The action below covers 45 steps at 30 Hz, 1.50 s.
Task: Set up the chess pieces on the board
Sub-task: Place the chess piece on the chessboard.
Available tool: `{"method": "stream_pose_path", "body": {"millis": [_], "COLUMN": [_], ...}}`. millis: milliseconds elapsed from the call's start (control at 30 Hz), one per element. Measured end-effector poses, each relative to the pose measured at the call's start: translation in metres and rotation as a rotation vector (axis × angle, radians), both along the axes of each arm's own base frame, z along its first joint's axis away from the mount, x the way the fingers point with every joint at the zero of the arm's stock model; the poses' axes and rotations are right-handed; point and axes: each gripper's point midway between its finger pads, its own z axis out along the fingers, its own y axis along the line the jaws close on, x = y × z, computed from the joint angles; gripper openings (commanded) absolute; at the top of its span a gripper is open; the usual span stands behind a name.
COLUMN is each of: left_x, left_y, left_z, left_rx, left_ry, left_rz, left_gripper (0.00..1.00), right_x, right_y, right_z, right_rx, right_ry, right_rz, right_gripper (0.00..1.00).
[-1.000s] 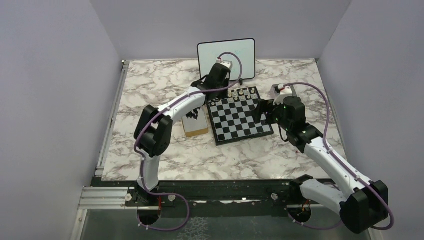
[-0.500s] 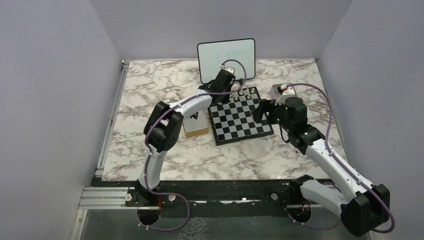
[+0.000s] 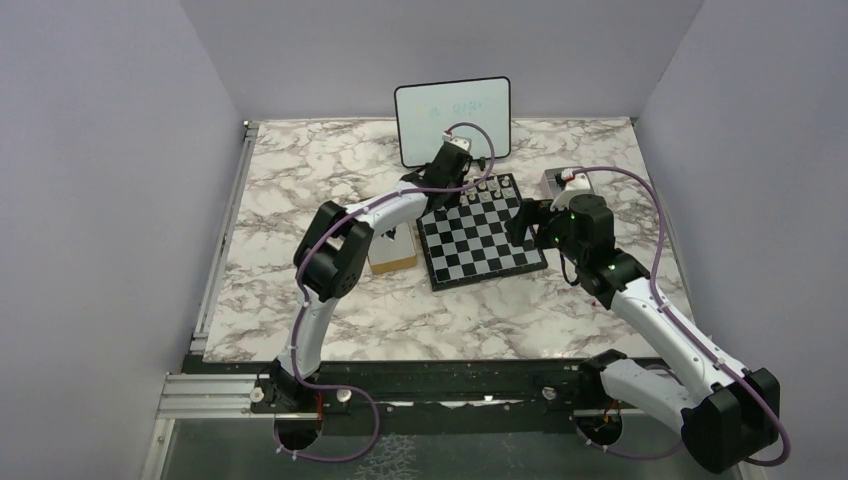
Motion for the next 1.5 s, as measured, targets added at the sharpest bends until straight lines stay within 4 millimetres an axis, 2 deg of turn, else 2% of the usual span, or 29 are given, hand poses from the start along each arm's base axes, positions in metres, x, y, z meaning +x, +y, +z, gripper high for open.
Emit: {"method": "stream_pose_path", "body": {"millis": [833,1000,1133,1500], "left_x": [0.006,0.007,0.007,0.005], "left_y": [-0.001,0.0,0.0,0.001], "left_z": [-0.01,-0.01,-0.01,-0.012], "left_rx": [0.015,0.022,0.025,0.034], "left_ry": [-0.018,-0.021,-0.022,-0.012], "left_rz": [-0.002,-0.003,-0.005,-0.007], "left_gripper": [0.11,0.17,0.18,0.32], "right_x": [-0.001,-0.001,-0.001,-0.001], "right_y": [-0.006,-0.006,-0.006,-0.006], "right_z": [0.0,0.001,0.001,0.0], "right_rx": [-0.033,-0.032,-0.033,-0.033], "right_ry": [-0.007,-0.009,-0.01,-0.006], "right_rz": [-0.01,-0.01,-0.01,-0.01], "right_gripper": [1.0,1.0,1.0,1.0]}}
